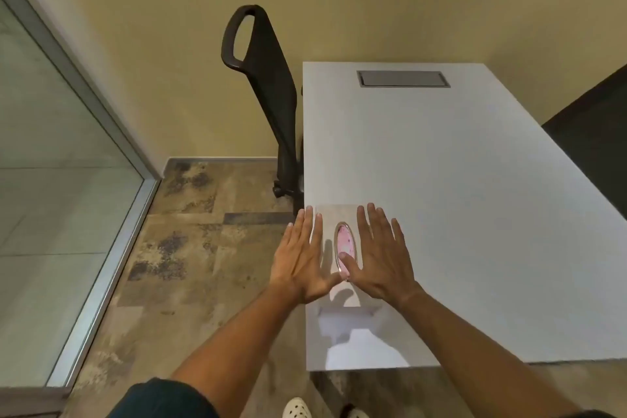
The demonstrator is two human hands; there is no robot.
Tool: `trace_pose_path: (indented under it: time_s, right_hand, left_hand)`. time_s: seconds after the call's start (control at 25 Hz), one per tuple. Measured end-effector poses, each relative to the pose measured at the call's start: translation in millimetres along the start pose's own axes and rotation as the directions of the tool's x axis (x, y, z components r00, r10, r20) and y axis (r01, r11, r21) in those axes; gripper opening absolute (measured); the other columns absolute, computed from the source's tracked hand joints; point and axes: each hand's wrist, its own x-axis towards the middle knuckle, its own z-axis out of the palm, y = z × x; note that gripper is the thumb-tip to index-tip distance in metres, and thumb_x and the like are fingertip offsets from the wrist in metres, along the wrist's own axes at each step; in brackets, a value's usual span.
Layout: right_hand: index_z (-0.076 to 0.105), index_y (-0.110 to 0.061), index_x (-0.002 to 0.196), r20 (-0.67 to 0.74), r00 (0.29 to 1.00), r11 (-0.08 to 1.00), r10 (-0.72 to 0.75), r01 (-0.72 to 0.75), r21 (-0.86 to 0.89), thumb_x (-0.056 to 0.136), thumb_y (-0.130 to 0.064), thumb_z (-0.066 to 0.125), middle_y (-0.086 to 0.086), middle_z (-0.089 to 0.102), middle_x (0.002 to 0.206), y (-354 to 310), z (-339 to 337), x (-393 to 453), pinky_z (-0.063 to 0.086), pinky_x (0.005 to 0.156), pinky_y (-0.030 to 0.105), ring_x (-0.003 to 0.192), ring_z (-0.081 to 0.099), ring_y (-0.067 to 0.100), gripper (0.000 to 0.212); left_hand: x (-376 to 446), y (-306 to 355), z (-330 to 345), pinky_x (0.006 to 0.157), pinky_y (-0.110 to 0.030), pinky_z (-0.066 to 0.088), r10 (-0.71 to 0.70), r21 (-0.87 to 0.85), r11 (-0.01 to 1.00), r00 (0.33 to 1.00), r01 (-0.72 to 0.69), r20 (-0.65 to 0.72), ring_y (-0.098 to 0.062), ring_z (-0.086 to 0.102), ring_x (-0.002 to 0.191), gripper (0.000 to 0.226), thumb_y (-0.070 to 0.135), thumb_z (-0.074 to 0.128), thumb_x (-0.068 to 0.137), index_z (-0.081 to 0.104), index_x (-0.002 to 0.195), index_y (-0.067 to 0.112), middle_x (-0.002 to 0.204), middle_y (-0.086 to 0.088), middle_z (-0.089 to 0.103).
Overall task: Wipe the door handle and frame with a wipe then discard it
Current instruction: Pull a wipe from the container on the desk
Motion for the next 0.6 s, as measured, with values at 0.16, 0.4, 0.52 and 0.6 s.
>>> trace_pose_path:
  time_s: [0.16, 0.4, 0.52, 0.6]
  right_hand:
    - [-0.004, -0.021, 0.155, 0.101, 0.995, 1.0, 0.016, -0.013, -0.026, 0.086, -0.072, 0.027, 0.006, -0.005, 0.164, 7, 23, -5, -0.007, 0.121, 0.043, 0.151, -0.003, 0.026, 0.091]
    - [0.009, -0.023, 0.156, 0.174, 0.985, 0.997, -0.022, 0.009, 0.076, 0.094, -0.061, 0.034, 0.005, 0.011, 0.164, 17, 33, 1, 0.001, 0.123, 0.041, 0.151, 0.01, 0.025, 0.077]
    - [0.031, -0.024, 0.15, 0.192, 0.98, 0.997, -0.046, 0.032, 0.076, 0.096, -0.053, 0.04, 0.003, 0.032, 0.158, 17, 33, 9, 0.016, 0.121, 0.039, 0.145, 0.029, 0.023, 0.062]
    - [0.048, -0.024, 0.14, 0.156, 0.986, 0.997, -0.061, 0.052, 0.065, 0.097, -0.046, 0.043, 0.003, 0.046, 0.147, 15, 33, 14, 0.027, 0.112, 0.036, 0.134, 0.041, 0.021, 0.048]
  left_hand:
    - [8, 8, 31, 0.122, -0.043, -0.014, 0.014, 0.026, 1.0, 0.998, -0.016, 0.063, -0.026, -0.037, 0.144, 0.118, 0.094, 0.001, 0.073, -0.025, 0.151, 0.009, 0.157, -0.014, -0.036]
    - [20, 21, 49, 0.124, -0.045, -0.008, 0.014, 0.024, 1.0, 0.992, -0.017, 0.126, -0.028, -0.032, 0.146, 0.121, 0.094, 0.002, 0.073, -0.025, 0.151, 0.006, 0.157, -0.015, -0.033]
    - [21, 25, 52, 0.124, -0.044, -0.008, -0.01, -0.001, 1.0, 0.992, 0.01, 0.125, -0.027, -0.032, 0.146, 0.116, 0.093, -0.003, 0.073, -0.032, 0.147, 0.008, 0.157, -0.014, -0.034]
    - [22, 28, 53, 0.124, -0.044, -0.009, -0.022, -0.011, 1.0, 0.992, 0.023, 0.121, -0.027, -0.033, 0.146, 0.111, 0.091, -0.004, 0.074, -0.037, 0.142, 0.01, 0.157, -0.015, -0.034]
